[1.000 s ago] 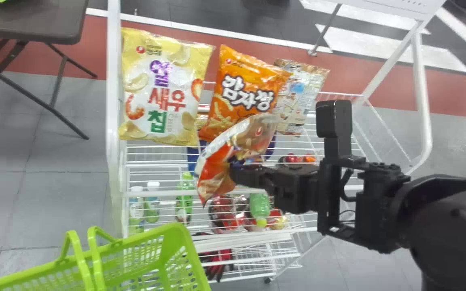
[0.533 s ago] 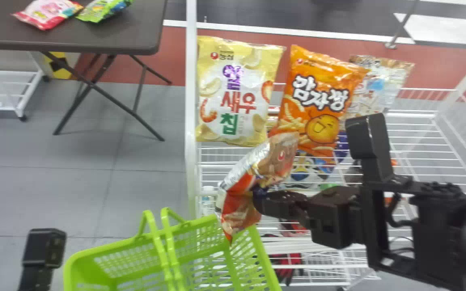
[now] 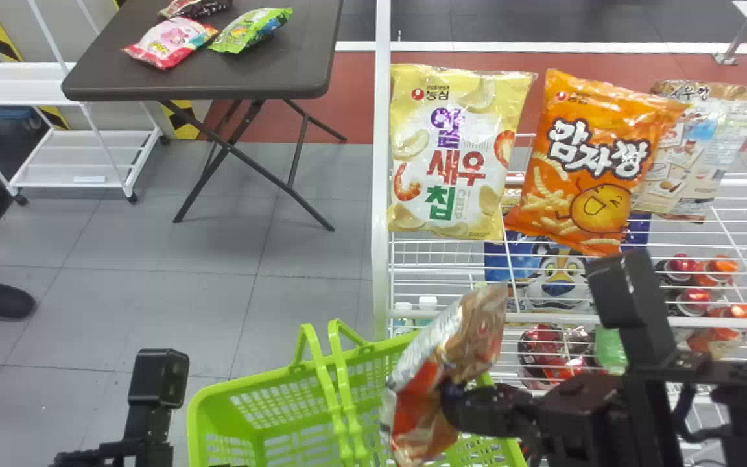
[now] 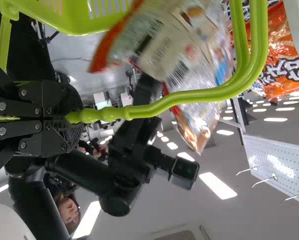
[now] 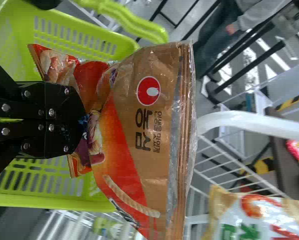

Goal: Hold basket handle with left hand then pick Saewookkang with right hand and place into basket

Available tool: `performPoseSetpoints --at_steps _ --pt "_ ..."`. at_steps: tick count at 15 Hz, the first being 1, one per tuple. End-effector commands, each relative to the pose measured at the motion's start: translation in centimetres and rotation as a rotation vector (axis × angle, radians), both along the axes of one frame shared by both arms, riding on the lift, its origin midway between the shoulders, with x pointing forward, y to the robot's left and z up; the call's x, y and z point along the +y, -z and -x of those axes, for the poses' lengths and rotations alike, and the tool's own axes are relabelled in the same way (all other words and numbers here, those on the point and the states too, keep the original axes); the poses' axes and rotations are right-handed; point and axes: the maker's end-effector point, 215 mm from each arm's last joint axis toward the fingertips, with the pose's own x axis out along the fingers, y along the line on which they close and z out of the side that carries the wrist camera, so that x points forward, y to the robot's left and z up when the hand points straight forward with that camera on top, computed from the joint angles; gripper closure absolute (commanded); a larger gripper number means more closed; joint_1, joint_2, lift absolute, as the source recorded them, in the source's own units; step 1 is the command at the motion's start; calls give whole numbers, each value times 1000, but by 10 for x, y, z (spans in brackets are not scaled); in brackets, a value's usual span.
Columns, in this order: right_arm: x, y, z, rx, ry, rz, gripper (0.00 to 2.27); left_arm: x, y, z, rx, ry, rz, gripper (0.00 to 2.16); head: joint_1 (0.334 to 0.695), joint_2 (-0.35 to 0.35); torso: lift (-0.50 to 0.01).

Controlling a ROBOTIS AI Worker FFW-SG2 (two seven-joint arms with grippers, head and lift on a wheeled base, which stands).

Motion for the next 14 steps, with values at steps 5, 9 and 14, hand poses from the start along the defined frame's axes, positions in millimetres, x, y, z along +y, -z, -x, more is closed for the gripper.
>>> performPoseSetpoints --at_steps 5,9,14 --pt "1 52 43 167 -61 6 -2 4 -4 1 28 -8 23 2155 695 79 -15" --pt "-18 55 45 204 -9 -31 -1 5 -2 1 35 -10 22 2155 695 90 -15" --pt "-71 65 -13 68 235 -65 46 5 1 0 48 -14 29 2155 695 -17 -15"
